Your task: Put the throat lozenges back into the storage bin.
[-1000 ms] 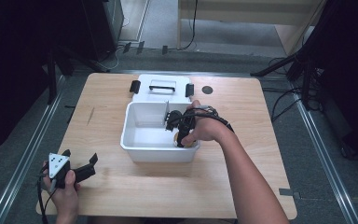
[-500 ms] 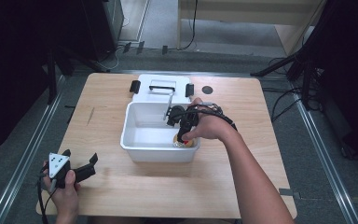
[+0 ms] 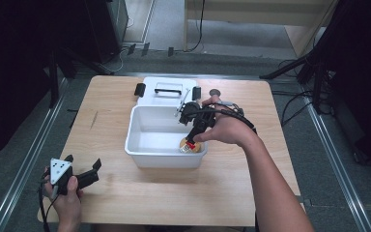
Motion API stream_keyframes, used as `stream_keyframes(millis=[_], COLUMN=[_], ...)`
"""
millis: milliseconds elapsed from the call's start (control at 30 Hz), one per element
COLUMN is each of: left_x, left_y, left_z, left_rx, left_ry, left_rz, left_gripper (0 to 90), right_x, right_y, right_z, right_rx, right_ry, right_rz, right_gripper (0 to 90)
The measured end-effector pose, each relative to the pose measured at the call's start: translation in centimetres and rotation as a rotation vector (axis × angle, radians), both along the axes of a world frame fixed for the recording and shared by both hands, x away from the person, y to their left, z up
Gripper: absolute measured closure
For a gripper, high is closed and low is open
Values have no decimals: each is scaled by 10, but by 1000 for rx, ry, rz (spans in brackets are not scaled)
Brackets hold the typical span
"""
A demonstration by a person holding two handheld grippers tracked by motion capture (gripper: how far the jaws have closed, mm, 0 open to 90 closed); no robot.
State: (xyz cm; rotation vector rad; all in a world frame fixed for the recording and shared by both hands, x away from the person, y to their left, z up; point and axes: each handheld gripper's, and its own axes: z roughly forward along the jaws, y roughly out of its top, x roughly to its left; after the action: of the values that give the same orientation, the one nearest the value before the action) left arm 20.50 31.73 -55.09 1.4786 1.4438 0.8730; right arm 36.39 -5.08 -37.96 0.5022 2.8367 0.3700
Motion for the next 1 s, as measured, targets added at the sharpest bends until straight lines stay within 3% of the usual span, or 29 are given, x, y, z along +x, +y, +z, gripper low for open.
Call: stream_keyframes(millis=[200,467,700,800,900,967,1000], left_x=[0,0,0,0,0,0,-1], left_y=[0,-1,-1,-1,-1,-1,-1], left_z=[0,0,0,0,0,0,0], left_rx=[1,3,8,9,7,7,8], left_ry=[-1,-5,-4,-3,-3,-1,-4], left_rz=[2,2,1,0,0,-3,-4], left_gripper=[1,1,2,2,2,2,2], right_x=[-6,-10,-12,-18,-22,-23,-23], right_y=[-16,-45,-75,-87,-99,-103,-112], right_z=[15,21,16,11,5,3,-3], right_rx=[34,54,85,83,113,130,157], right_ry=[-23,-33,-39,-94,-123,-130,-127], right_rz=[-33,-97,-177,-216,-270,-286,-316], right_gripper=[215,161,139,139,125,101,28])
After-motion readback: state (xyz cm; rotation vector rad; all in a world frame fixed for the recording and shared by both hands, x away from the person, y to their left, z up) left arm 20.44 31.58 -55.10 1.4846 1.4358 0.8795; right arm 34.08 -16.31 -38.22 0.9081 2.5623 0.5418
